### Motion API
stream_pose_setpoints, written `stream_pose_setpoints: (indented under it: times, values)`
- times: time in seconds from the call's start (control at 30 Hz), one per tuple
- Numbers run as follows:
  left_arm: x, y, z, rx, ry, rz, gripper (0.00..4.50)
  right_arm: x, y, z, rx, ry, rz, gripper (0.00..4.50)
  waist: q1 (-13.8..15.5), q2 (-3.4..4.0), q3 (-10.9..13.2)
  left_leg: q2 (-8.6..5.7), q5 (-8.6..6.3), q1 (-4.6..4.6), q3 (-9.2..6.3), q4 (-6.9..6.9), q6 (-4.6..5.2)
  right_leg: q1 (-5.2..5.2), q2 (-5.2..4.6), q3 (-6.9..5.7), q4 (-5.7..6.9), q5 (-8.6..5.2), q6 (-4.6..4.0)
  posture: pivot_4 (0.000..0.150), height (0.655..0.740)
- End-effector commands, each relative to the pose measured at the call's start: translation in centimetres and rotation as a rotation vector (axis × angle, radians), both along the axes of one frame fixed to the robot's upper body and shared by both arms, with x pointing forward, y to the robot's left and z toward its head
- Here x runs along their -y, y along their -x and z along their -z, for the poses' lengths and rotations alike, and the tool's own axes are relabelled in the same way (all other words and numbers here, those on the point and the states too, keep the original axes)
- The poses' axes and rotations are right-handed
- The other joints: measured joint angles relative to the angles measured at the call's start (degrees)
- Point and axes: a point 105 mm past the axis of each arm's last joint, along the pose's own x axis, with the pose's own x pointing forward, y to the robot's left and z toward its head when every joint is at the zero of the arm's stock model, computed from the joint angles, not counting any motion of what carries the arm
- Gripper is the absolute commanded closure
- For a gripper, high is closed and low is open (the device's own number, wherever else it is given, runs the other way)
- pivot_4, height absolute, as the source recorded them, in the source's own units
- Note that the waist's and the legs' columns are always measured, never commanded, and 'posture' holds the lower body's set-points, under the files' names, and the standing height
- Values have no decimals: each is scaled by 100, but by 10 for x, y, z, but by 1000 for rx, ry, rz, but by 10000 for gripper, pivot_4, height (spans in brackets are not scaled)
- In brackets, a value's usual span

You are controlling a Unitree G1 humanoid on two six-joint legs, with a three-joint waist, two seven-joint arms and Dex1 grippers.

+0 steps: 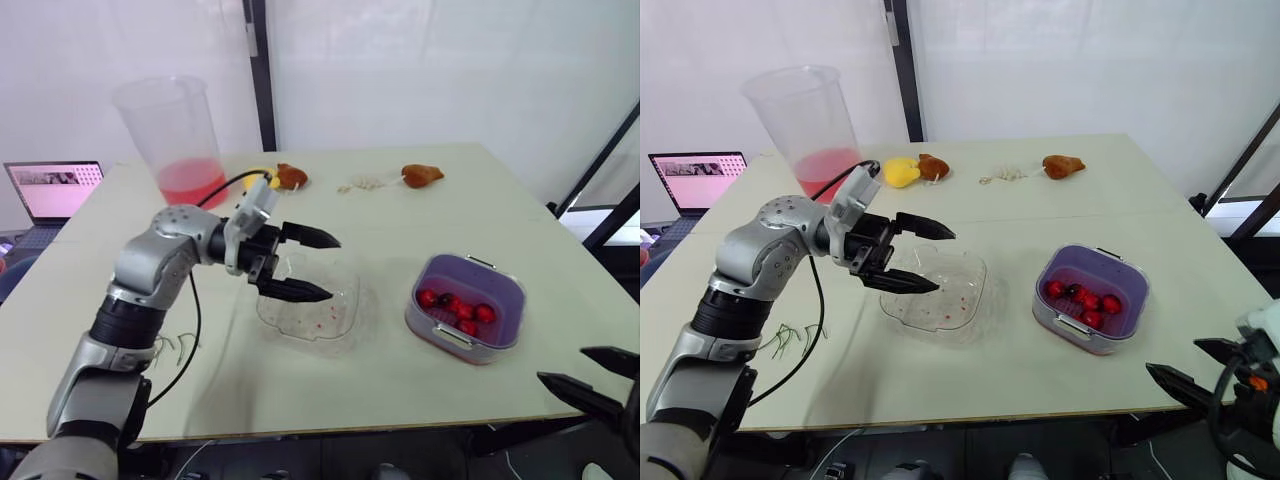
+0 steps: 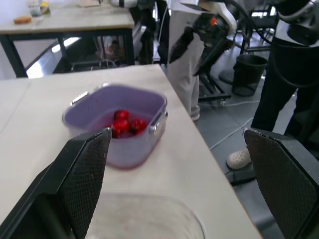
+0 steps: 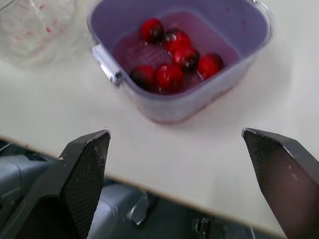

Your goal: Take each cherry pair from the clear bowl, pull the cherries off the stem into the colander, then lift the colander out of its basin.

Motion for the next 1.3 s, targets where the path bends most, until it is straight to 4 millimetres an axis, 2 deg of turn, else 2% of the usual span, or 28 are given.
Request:
stream_pose_setpoints:
  times: [0.03,0.13,0.23,0.4,0.5,0.67,0.9,1.2,1.3]
  values:
    - [1,4,-11,35,28,-3,453,-5,0,-12,61,39,-37,0,12,-1,1,0,0,-1,0,1,0,1,0,0,0,0,0,1500,7400]
    - [0,3,-9,29,47,-34,453,-15,-14,-23,110,58,-105,0,11,-1,0,-2,1,-2,-1,5,-1,1,-1,2,0,0,0,1500,7400]
    - [-2,0,-6,25,74,-82,453,-35,-25,-34,126,75,-208,0,18,-2,1,-1,3,-2,-4,7,-6,1,-1,3,1,0,0,1500,7400]
    - [-5,-7,2,29,110,-178,453,-65,-46,-45,103,145,-338,0,26,-4,4,-2,11,-9,-8,8,-21,0,-3,0,-2,0,0,1500,7400]
    - [-5,-9,7,35,125,-222,453,-75,-58,-47,75,194,-364,0,32,-7,6,-3,16,-10,-8,12,-28,1,-7,-2,-4,0,0,1500,7400]
    - [-2,-11,13,41,137,-263,453,-67,-72,-29,-72,383,-305,0,28,-9,8,-7,18,-18,-8,12,-33,-1,-14,-9,-13,0,0,1500,7400]
    - [0,-9,16,38,144,-286,453,-85,-70,-10,-156,348,-405,0,24,-10,11,-5,17,-22,-6,9,-32,-4,-15,-12,-22,0,0,1500,7400]
    - [0,-4,16,43,146,-307,453,-87,-92,23,-192,415,-399,0,18,-9,11,-6,17,-21,-3,10,-32,-7,-13,-10,-21,0,0,1500,7400]
    - [-1,-2,18,43,142,-318,0,-90,-95,30,-208,430,-418,8245,20,-9,11,-6,17,-22,-2,8,-33,-10,-13,-9,-19,0,0,1500,7400]
